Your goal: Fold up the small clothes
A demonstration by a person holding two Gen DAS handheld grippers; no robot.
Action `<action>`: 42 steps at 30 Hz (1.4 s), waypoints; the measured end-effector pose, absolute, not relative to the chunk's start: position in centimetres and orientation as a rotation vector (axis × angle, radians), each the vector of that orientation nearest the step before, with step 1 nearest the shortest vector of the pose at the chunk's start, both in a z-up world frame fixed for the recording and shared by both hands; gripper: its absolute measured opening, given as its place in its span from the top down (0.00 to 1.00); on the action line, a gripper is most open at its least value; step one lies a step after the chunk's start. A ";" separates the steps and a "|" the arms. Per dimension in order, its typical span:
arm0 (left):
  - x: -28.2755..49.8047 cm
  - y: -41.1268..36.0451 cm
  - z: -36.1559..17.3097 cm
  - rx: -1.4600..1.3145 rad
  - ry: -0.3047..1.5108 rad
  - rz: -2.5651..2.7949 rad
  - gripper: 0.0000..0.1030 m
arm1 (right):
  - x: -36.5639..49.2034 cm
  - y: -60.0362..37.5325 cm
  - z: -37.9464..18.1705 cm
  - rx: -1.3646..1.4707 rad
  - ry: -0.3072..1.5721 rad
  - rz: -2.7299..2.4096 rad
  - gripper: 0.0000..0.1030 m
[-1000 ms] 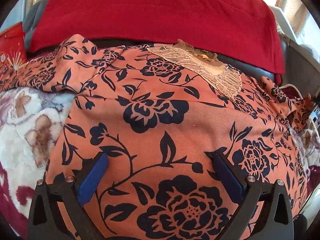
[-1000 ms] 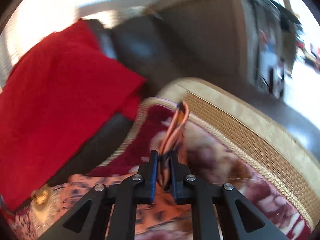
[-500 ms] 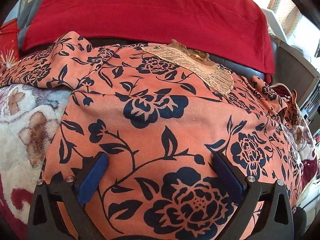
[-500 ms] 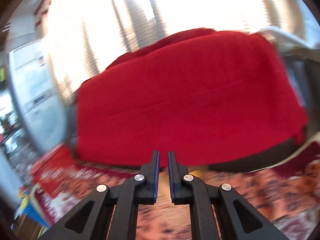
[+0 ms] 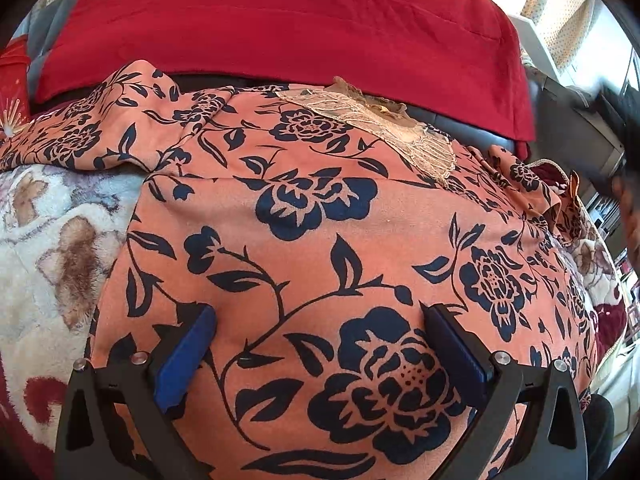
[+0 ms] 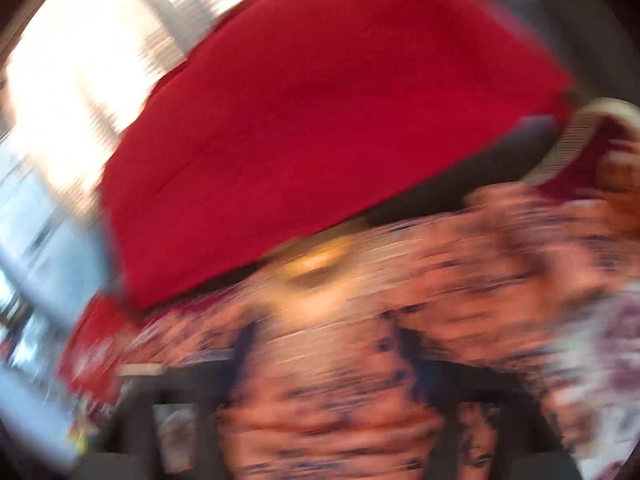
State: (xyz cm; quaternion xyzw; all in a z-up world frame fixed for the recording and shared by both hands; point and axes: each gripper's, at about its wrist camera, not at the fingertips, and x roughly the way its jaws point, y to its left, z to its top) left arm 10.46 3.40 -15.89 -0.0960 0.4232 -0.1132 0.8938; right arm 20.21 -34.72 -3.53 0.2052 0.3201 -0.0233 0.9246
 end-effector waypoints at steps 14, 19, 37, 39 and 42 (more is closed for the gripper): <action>10.7 3.1 -16.3 -0.198 0.825 -0.201 0.00 | 23.6 -48.1 -10.7 -0.320 0.717 -0.521 0.08; 10.6 3.2 -16.4 -0.204 0.822 -0.204 0.00 | 28.4 -54.1 -10.4 -0.106 0.883 -0.612 0.95; 9.0 9.9 -4.7 -0.213 0.611 -0.073 0.00 | 27.2 -19.7 5.9 0.387 0.512 0.470 0.93; 10.6 10.8 -4.8 -0.277 0.655 -0.108 0.00 | 29.3 -17.4 2.5 0.384 0.609 0.500 0.89; 13.2 11.2 -5.9 -0.374 0.746 -0.175 0.00 | 31.7 -16.2 -4.3 0.383 0.796 0.458 0.70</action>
